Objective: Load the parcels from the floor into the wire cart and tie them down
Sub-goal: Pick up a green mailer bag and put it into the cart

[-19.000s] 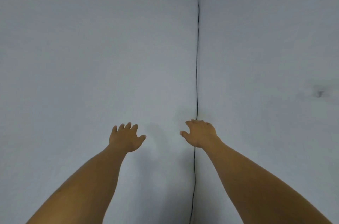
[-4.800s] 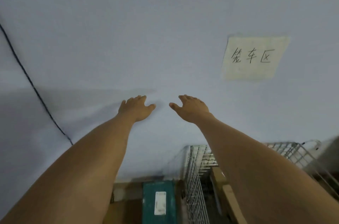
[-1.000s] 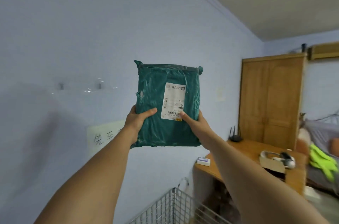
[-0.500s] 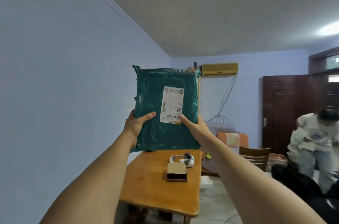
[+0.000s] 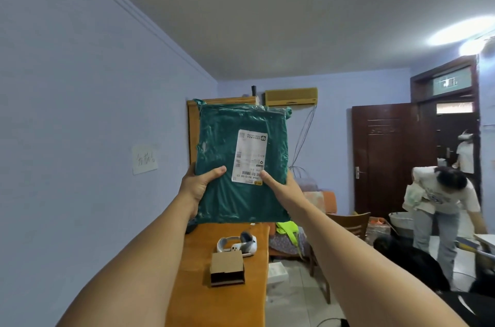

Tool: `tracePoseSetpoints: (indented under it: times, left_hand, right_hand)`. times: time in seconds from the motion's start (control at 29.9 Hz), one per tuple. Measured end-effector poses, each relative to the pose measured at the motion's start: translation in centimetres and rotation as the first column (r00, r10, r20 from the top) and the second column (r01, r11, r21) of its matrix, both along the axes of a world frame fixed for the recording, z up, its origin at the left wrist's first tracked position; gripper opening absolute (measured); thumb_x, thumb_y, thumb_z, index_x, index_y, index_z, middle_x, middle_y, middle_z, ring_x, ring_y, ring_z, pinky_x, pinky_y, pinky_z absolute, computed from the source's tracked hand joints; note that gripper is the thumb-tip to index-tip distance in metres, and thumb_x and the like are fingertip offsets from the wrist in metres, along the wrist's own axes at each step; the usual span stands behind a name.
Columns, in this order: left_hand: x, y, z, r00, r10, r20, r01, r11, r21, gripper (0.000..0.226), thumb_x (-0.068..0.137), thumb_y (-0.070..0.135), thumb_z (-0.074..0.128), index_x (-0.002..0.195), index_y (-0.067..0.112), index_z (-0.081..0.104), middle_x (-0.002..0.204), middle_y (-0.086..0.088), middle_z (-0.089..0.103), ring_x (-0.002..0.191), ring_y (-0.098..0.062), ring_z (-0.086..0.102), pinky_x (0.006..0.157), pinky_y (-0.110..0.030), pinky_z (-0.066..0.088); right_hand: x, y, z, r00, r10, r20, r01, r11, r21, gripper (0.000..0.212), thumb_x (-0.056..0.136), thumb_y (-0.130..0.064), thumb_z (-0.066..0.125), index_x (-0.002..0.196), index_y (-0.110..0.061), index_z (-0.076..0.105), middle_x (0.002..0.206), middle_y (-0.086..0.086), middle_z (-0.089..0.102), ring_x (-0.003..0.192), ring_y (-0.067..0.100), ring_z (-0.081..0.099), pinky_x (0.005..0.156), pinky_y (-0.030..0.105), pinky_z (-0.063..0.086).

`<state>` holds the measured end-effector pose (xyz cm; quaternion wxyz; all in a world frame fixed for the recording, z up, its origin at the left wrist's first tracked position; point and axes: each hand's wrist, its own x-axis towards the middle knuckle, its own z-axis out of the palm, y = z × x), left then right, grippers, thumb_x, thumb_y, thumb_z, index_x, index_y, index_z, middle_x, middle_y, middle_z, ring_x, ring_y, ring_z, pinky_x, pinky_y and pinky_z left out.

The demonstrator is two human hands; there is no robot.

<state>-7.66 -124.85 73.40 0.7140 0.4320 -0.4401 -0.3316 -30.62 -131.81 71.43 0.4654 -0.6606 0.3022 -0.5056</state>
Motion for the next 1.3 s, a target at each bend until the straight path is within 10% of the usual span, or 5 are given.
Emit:
tracePoseSetpoints:
  times: [0.57, 1.3]
  left_hand:
    - [19.1, -7.3, 1.2, 0.884, 0.467, -0.008, -0.466, 0.883, 0.054, 0.060, 0.068, 0.033, 0.096, 0.121, 0.024, 0.068, 0.107, -0.006, 0.079, 0.097, -0.034, 0.076, 0.085, -0.057, 0.062]
    - [31.1, 18.3, -9.2, 0.276, 0.961, 0.015, -0.938, 0.266, 0.223, 0.068, 0.073, 0.034, 0.092, 0.133, 0.029, 0.060, 0.115, -0.002, 0.078, 0.104, -0.027, 0.075, 0.093, -0.052, 0.060]
  right_hand:
    - [25.8, -17.3, 1.3, 0.911, 0.413, 0.002, -0.413, 0.911, -0.007, 0.082, 0.075, -0.069, 0.079, 0.141, -0.037, 0.044, 0.129, -0.015, 0.065, 0.116, 0.014, 0.064, 0.100, 0.041, 0.052]
    - [57.5, 1.2, -8.9, 0.227, 0.968, -0.107, -0.958, 0.241, 0.155, 0.076, 0.079, -0.064, 0.078, 0.143, -0.041, 0.043, 0.126, -0.012, 0.068, 0.111, 0.016, 0.068, 0.102, 0.045, 0.054]
